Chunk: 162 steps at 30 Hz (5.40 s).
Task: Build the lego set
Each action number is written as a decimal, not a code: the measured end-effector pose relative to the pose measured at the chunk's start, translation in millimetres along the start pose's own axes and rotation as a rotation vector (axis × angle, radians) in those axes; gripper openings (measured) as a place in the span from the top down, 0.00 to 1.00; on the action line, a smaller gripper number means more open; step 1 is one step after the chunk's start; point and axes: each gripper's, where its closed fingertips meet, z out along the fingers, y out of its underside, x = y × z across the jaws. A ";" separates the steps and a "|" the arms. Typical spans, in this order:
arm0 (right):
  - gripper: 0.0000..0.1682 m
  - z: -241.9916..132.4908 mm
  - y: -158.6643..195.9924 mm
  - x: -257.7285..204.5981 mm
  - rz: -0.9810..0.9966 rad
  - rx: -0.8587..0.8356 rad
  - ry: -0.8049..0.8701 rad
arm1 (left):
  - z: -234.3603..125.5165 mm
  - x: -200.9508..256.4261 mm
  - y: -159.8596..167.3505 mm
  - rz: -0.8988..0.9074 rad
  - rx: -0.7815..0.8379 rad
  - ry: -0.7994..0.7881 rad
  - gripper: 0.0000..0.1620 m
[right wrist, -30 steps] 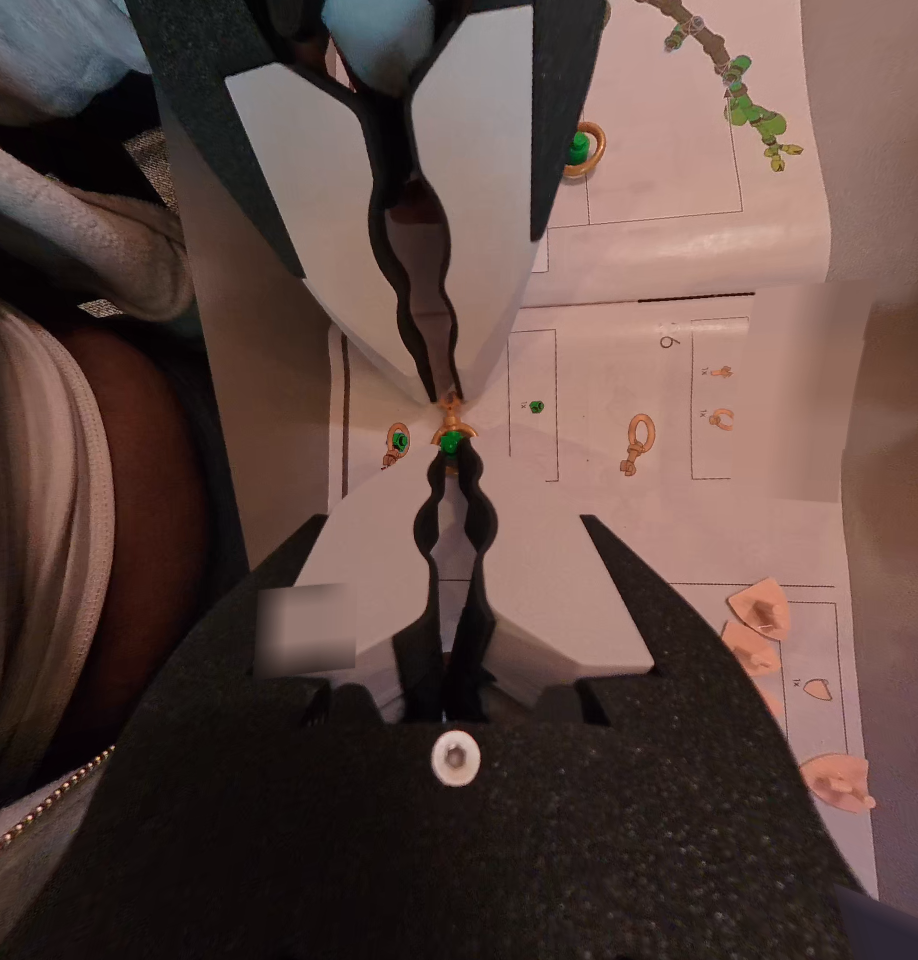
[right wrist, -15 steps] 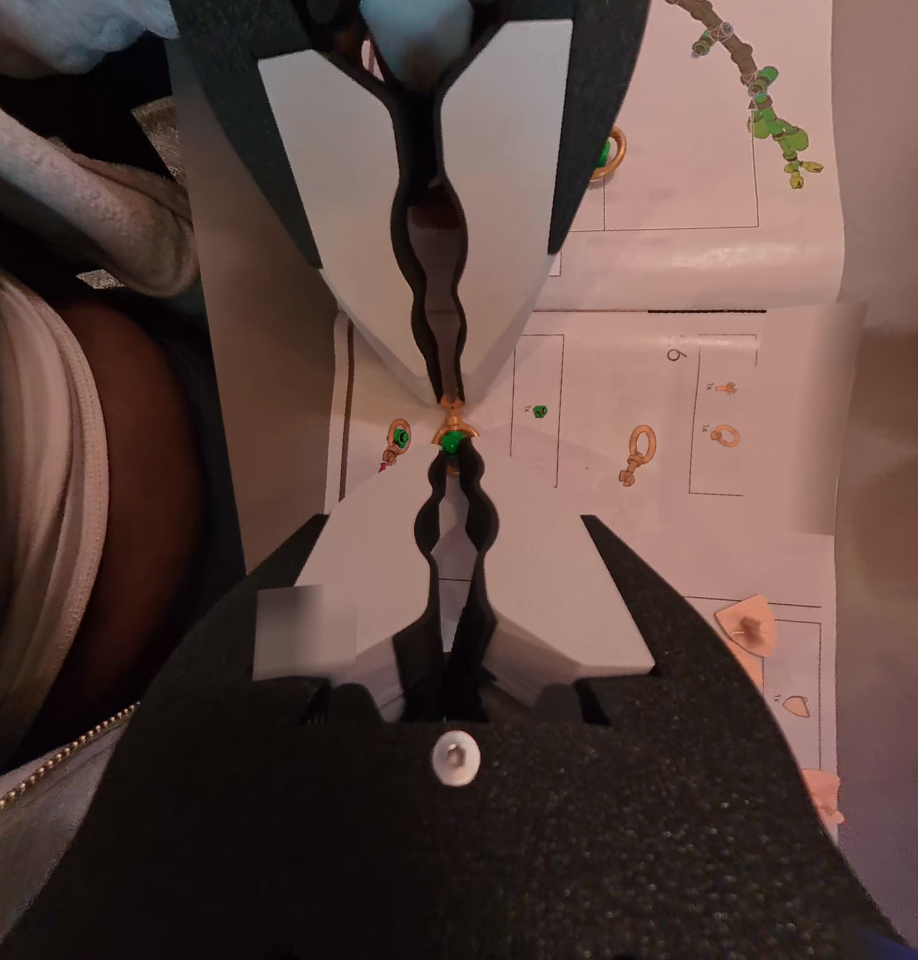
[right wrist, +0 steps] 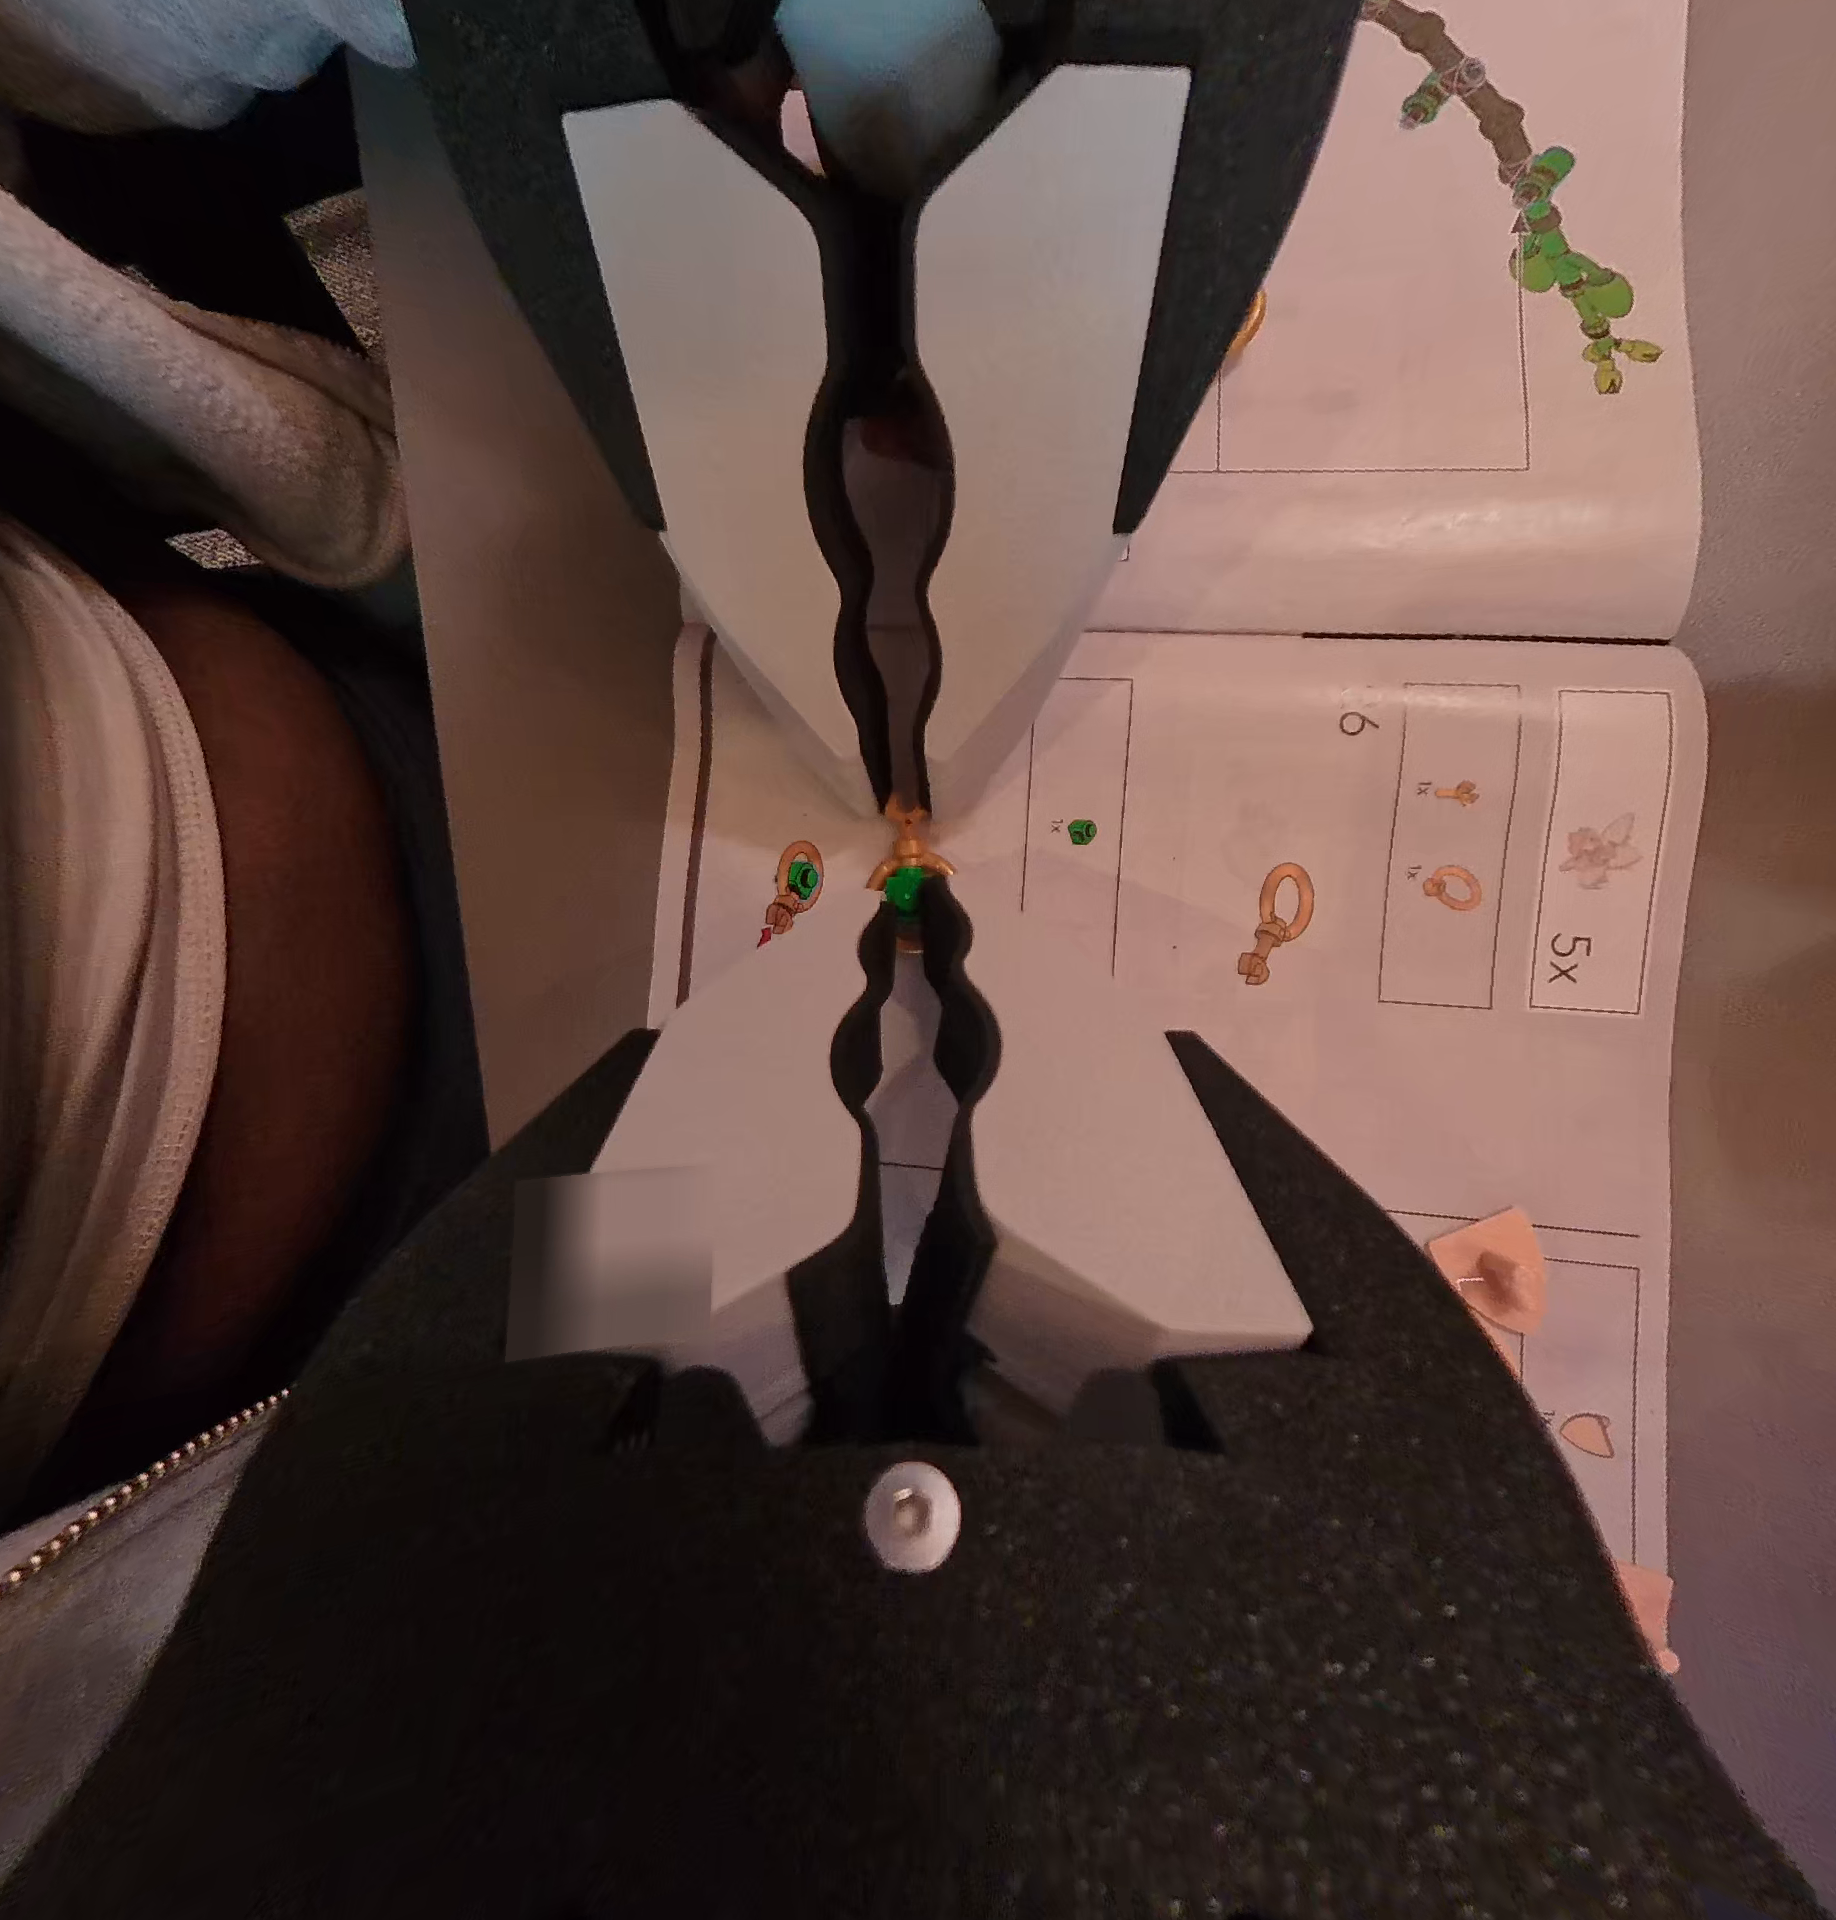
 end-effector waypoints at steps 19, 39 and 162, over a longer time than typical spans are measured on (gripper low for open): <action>0.97 1.0 -1.7 -1.2 0.018 -0.008 0.060 | 1.4 0.4 0.1 -0.021 -0.001 0.018 0.96; 0.97 -0.2 0.0 -1.0 0.040 0.013 0.054 | -30.3 7.2 -12.3 -0.005 -0.009 -0.070 0.86; 0.97 0.8 -0.8 -0.3 0.107 -0.045 0.062 | -2.6 -1.8 -0.3 -0.097 -0.007 0.064 1.00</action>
